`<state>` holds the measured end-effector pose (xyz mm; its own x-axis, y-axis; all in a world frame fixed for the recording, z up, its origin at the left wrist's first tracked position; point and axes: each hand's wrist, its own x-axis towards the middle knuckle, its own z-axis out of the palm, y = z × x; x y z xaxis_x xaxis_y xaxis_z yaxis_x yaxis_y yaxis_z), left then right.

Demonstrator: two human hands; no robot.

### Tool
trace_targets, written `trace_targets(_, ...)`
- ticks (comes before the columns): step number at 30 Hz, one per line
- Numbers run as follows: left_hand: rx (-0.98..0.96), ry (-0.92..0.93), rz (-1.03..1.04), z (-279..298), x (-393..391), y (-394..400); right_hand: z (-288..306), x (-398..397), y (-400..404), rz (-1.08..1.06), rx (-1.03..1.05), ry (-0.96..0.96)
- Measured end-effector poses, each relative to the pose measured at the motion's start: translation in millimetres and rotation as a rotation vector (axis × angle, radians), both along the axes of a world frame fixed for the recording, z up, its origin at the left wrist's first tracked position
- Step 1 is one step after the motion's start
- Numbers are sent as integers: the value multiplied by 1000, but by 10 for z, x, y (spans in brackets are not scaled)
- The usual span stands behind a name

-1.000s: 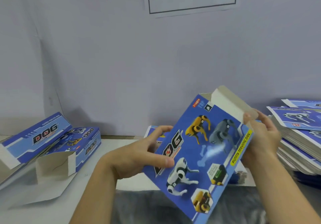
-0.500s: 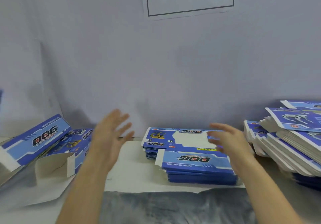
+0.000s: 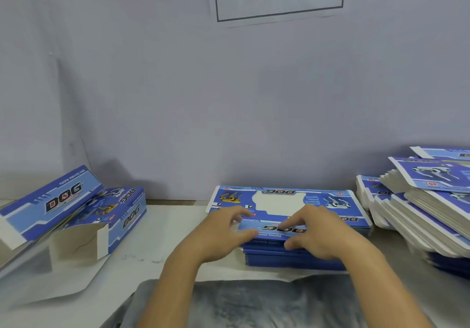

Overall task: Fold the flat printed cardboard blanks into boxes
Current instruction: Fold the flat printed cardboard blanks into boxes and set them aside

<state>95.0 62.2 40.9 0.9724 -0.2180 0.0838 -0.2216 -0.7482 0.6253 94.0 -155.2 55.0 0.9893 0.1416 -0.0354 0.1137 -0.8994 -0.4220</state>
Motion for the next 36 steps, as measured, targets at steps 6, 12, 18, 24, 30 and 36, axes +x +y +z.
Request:
trace_targets(6,-399,-329,220,70,65,-17,115,-8,-29,11,126,-222)
trace_targets(12,-774,-382,413,162,59,21,408,-39,-38,-36,353,-907)
trace_targets(18,-992,-429,123,429,-125,-73,687,-280,70,238,820,-848)
trace_targets(24,-1026,-761,173,731,-255,-78,819,-452,98,323,1119,-677)
trace_targets(30,-878,-947,291,781,-310,-8,786,-428,132,329,1015,-572)
trace_targets(36,-826,-824,362,720,-282,-6,725,-356,181,352,943,-506)
